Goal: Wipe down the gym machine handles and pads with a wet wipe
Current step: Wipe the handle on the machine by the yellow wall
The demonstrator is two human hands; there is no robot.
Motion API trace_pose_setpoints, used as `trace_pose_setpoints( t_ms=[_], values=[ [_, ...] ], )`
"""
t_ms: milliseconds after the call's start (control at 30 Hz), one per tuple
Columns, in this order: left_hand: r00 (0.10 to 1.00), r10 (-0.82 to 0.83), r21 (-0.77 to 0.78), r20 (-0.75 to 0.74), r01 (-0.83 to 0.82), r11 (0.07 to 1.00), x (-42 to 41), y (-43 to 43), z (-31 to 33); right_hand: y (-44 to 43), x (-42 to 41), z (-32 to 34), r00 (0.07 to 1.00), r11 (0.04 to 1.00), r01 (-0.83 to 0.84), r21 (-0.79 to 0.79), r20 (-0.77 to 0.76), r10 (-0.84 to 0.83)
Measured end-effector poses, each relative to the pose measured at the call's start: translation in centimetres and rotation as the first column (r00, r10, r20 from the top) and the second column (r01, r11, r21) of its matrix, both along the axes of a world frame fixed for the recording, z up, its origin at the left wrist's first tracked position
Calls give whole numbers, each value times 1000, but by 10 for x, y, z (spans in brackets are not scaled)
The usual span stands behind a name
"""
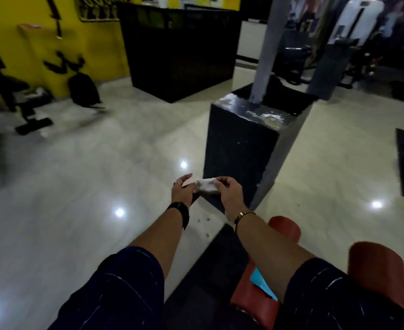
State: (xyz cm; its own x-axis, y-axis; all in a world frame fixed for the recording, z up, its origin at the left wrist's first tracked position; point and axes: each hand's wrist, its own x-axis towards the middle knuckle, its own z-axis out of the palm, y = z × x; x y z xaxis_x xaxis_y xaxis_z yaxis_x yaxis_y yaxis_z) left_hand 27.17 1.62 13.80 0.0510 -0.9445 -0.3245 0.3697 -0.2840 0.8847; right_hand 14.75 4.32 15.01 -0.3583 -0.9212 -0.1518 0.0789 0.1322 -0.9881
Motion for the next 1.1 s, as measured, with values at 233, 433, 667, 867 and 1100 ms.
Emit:
trace_pose_setpoints(
  t_ms=[233, 433, 667, 867, 1100],
  values=[
    [982, 144, 47, -120, -139, 989, 100, -26, 16, -55, 101, 6, 968, 994, -109, 25, 230, 101],
    [961, 225, 98, -162, -211, 972, 203, -80, 17, -117, 197, 14, 922, 970, -239, -35, 305, 238],
    [933, 282, 130, -223, -258, 957, 332, -151, 17, -195, 322, 11, 862, 930, -367, -17, 370, 347],
    [940, 317, 50, -130, -313, 948, 408, -188, 14, -246, 398, 0, 827, 890, -451, -74, 339, 447],
    [919, 382, 14, -95, -382, 924, 470, -255, 1, -323, 462, -15, 789, 842, -525, -120, 302, 535]
  ],
)
